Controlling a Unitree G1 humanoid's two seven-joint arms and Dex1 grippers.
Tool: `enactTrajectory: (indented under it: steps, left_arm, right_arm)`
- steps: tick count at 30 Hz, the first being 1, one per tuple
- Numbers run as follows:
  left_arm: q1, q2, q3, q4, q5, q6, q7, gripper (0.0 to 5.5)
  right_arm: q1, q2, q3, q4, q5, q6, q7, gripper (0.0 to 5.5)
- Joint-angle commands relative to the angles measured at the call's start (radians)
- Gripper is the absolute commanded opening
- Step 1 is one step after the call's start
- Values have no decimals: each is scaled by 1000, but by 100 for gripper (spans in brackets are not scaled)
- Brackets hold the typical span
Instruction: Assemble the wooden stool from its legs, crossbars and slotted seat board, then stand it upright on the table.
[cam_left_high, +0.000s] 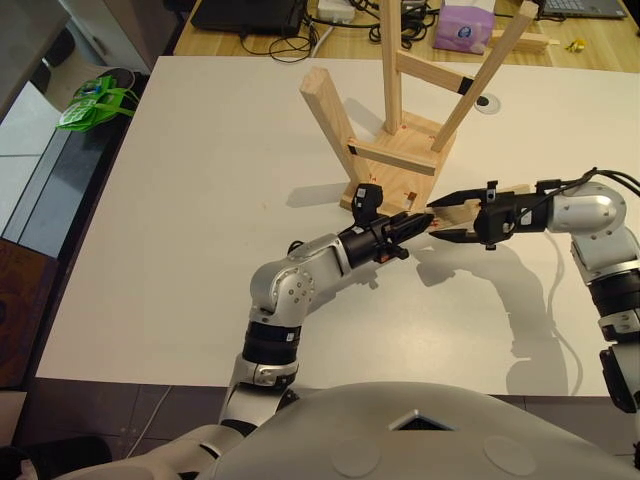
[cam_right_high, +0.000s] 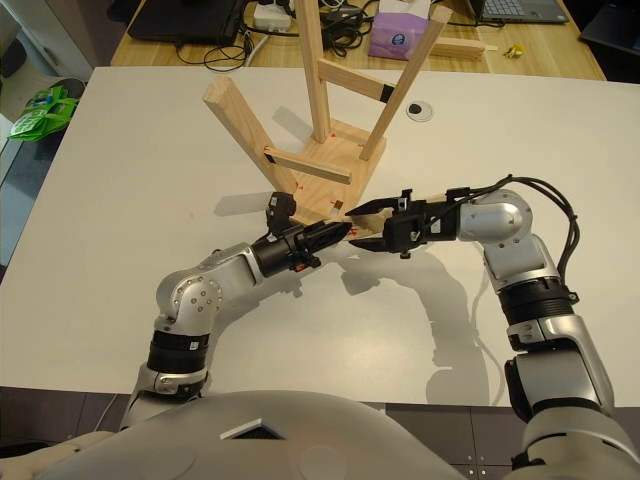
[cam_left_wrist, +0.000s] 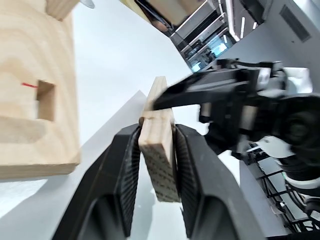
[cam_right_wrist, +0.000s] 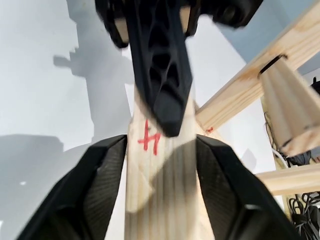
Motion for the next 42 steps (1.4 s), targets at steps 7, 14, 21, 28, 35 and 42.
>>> enactTrajectory:
  steps: [7, 14, 21, 28, 35, 42]
  left_arm:
    - [8, -10, -5, -22, 1, -21, 2, 97]
    - [71, -3, -1, -12, 39, -102, 9, 97]
    - [75, -28, 4, -12, 21, -152, -3, 97]
    - [104, 13, 81, -7, -71, -168, -108, 97]
    - [131, 36, 80, 54, -64, -181, -183, 97]
    - [128, 32, 57, 41, -76, -175, -223, 96]
  right_arm:
    - [71, -168, -99, -23, 30, 76, -3, 406]
    - [466, -306, -459, -320, 587, 796, 19, 530]
    - [603, 13, -583, -334, 1207, 1384, -345, 540]
    - [509, 159, -727, -129, 1289, 1480, -479, 540]
    - [440, 270, -751, -247, 1332, 1538, -549, 540]
    - [359, 358, -750, -263, 1326, 1544, -624, 540]
